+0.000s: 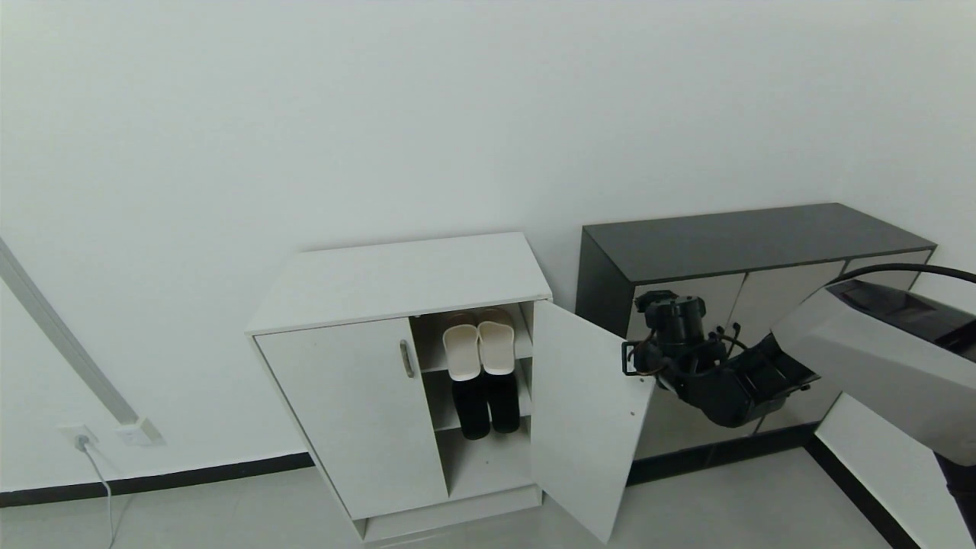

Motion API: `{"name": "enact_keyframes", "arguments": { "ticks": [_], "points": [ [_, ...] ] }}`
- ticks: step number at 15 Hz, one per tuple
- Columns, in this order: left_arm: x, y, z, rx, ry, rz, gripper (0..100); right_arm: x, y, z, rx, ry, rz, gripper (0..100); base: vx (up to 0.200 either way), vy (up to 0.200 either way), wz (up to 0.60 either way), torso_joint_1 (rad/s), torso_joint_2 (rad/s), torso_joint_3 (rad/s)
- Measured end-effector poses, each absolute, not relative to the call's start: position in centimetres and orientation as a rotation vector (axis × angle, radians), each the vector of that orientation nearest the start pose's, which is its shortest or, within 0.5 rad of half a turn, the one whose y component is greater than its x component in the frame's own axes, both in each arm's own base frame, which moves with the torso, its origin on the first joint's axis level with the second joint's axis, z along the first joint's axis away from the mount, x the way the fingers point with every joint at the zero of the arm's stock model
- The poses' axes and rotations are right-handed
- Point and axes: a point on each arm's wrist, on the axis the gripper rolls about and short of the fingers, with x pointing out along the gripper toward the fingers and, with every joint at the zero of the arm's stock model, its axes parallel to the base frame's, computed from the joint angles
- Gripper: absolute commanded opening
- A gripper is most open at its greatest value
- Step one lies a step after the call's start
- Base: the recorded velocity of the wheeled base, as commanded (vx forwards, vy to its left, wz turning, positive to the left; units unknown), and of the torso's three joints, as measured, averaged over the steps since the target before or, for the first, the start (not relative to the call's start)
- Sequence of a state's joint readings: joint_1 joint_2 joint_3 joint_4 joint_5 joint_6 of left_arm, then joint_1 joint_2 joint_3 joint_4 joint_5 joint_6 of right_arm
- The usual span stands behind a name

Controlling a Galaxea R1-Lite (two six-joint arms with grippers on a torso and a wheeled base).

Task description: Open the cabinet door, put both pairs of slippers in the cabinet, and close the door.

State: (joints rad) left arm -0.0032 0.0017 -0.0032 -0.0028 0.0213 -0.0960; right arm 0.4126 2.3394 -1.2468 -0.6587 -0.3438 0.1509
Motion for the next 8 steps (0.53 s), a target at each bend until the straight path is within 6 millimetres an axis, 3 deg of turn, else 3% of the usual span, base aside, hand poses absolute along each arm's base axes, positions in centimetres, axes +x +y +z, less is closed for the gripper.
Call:
{"name": "enact_keyframes", "arguments": {
  "ticks": [3, 8],
  "points": [
    [-2.3, 0.1, 7.7, -0.096, -0.005, 0.017, 0, 39.5, 18.7, 5.8, -0.025, 0.417, 0.083, 0, 0.000, 0.000, 0.00, 0.000, 0.00, 0.000],
    [-2.3, 0.1, 7.7, -0.097, -0.005, 0.017, 0, 34.7, 22.3, 7.6, -0.044, 0.397, 0.212, 0, 0.000, 0.000, 0.00, 0.000, 0.00, 0.000]
  ]
}}
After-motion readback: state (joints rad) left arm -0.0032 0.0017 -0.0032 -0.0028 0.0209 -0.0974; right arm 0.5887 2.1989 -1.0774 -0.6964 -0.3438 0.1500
